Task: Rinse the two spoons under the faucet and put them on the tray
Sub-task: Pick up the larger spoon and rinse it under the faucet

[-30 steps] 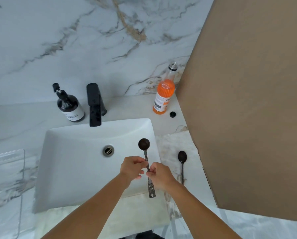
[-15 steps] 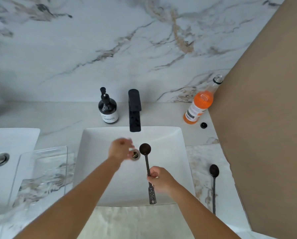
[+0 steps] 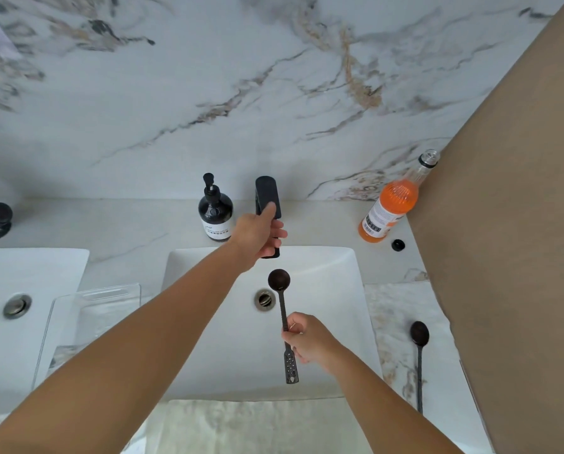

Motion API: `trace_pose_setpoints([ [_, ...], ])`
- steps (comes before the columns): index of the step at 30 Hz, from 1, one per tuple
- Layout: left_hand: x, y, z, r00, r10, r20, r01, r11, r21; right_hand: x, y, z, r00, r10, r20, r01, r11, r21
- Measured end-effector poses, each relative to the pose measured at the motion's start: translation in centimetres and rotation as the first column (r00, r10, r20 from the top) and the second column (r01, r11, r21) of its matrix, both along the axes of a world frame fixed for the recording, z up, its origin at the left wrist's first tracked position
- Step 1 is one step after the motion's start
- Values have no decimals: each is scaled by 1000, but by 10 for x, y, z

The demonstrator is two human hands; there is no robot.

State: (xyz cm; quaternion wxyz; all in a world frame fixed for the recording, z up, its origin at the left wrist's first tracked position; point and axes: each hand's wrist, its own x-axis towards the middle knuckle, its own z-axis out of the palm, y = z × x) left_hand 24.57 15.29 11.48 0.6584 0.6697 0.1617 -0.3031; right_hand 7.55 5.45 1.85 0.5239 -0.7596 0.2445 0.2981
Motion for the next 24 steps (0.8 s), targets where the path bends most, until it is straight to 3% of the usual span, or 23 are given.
trace_pose_setpoints([
  [6, 2, -4, 12, 980, 105, -168, -142, 964, -226, -1, 2, -6, 1000, 5, -13, -5, 999, 40],
  [14, 4, 2, 12, 990, 102, -102, -123, 964, -235, 5, 9, -8, 1000, 13, 23, -15, 996, 92],
  [17, 0, 26, -12, 968, 193, -162, -233, 929, -287, 8, 8, -8, 999, 18, 29, -21, 994, 105],
  [20, -10, 51, -45, 922, 312, -230, -346, 930, -125, 10, 7, -9, 999, 18, 29, -21, 994, 108],
  [22, -21, 58, -65, 925, 273, -266, -290, 956, -30, 12, 7, -9, 999, 17, 33, -21, 994, 111],
  [24, -32, 56, -78, 932, 179, -316, -199, 979, -32, 16, 7, -9, 999, 12, 40, -16, 994, 112],
])
